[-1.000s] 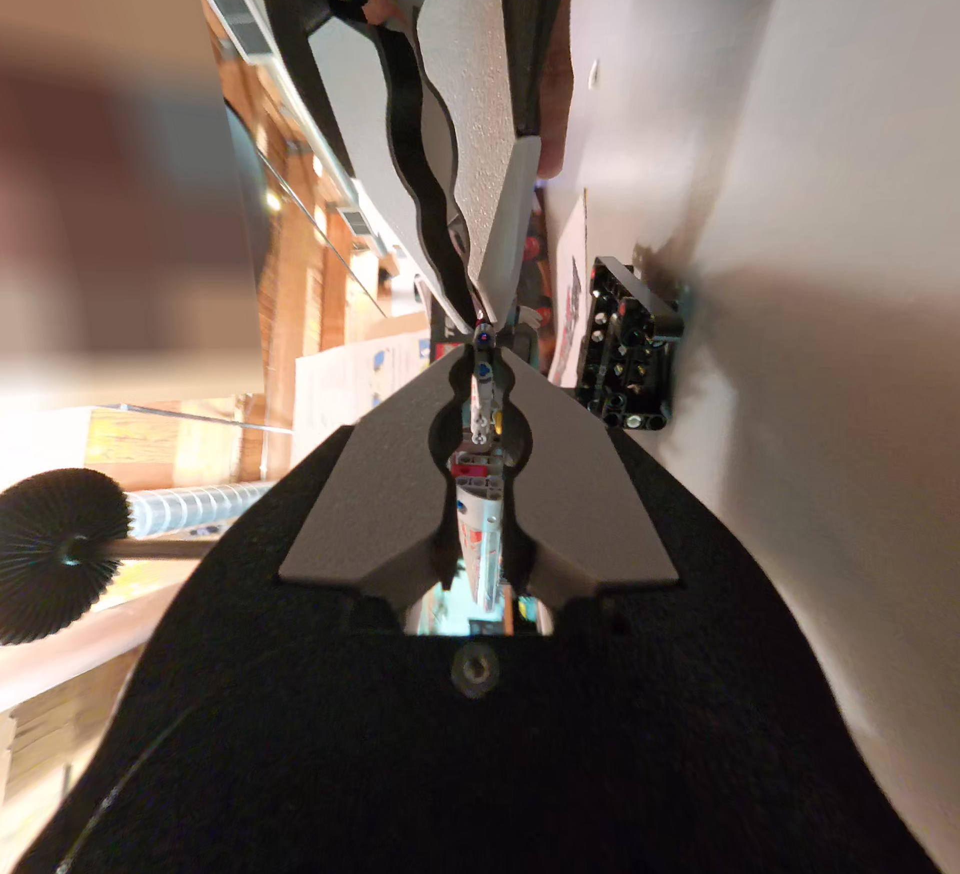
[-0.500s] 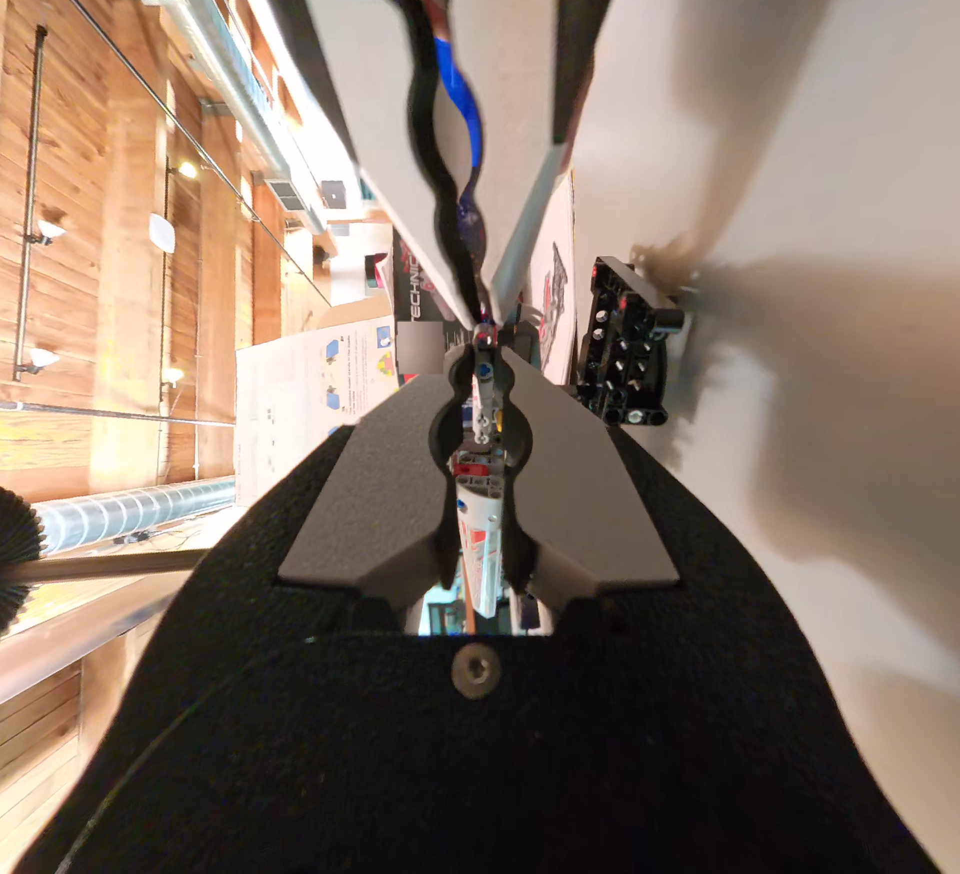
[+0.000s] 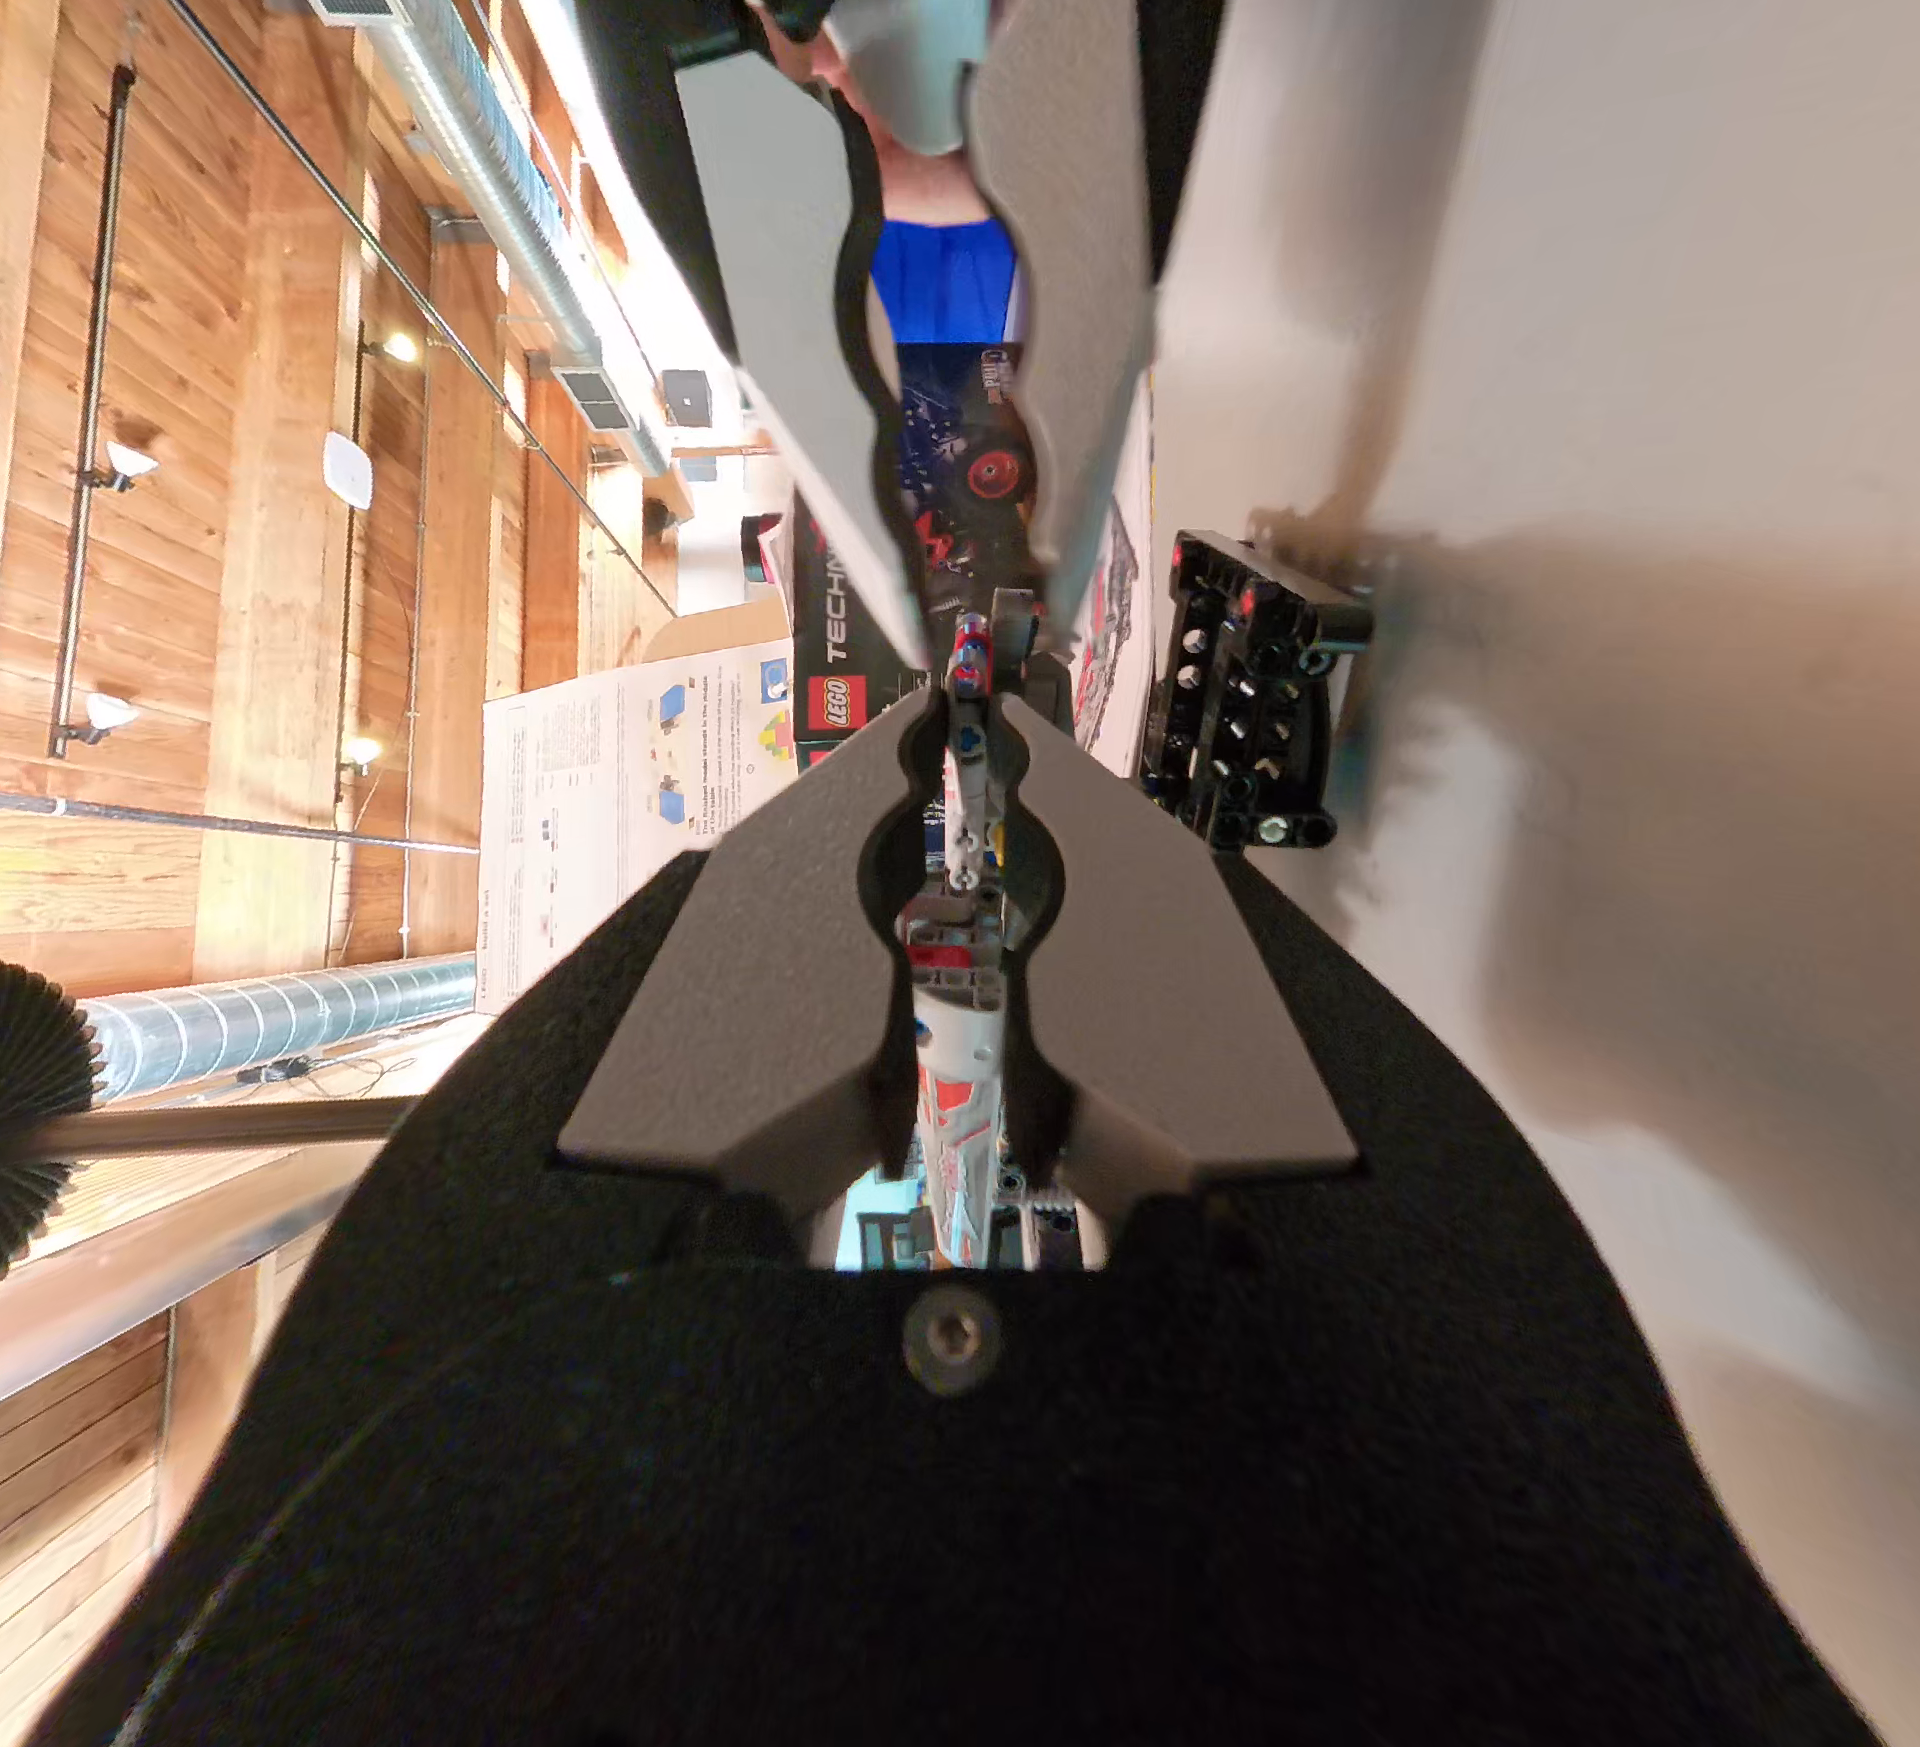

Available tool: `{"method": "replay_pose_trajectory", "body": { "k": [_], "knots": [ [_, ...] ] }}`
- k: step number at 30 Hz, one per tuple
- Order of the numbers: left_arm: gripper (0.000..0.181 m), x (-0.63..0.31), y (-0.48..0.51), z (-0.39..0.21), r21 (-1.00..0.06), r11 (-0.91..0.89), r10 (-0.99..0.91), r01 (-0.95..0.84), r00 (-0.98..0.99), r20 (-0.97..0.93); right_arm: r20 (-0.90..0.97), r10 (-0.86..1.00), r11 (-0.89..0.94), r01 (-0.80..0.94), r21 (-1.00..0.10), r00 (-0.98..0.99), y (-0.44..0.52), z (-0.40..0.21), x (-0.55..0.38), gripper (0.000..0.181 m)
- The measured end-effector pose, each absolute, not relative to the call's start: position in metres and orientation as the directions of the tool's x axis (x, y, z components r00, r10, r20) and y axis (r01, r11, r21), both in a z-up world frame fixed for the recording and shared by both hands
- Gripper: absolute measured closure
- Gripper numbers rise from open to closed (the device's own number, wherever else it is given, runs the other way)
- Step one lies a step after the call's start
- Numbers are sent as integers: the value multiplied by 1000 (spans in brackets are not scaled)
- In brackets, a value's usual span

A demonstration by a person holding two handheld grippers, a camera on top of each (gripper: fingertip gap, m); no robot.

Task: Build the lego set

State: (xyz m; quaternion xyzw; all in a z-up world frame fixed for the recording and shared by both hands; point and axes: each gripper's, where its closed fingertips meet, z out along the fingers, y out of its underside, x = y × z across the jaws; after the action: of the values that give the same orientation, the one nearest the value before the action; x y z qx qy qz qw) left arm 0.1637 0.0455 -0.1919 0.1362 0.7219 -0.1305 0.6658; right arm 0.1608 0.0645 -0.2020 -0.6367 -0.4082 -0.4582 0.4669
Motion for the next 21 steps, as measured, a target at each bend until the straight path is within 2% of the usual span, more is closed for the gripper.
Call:
{"method": "replay_pose_trajectory", "body": {
  "k": [6, 11, 13, 21],
  "knots": [
    [177, 163, 50, -195, -18, 933, 12, 359, -80, -997, 951, 119, -207, 944, -256, 284, 68, -204, 165, 161],
    [177, 164, 52, -197, -24, 939, 6, 344, -85, -996, 957, 122, -215, 948, -233, 262, 69, -205, 166, 164],
    [177, 167, 55, -197, -19, 946, 8, 324, -82, -997, 947, 109, -219, 937, -273, 302, 70, -205, 166, 164],
    [177, 172, 59, -197, 28, 971, 42, 236, -58, -997, 940, 105, -264, 921, -288, 325, 72, -206, 170, 163]
  ]
}}
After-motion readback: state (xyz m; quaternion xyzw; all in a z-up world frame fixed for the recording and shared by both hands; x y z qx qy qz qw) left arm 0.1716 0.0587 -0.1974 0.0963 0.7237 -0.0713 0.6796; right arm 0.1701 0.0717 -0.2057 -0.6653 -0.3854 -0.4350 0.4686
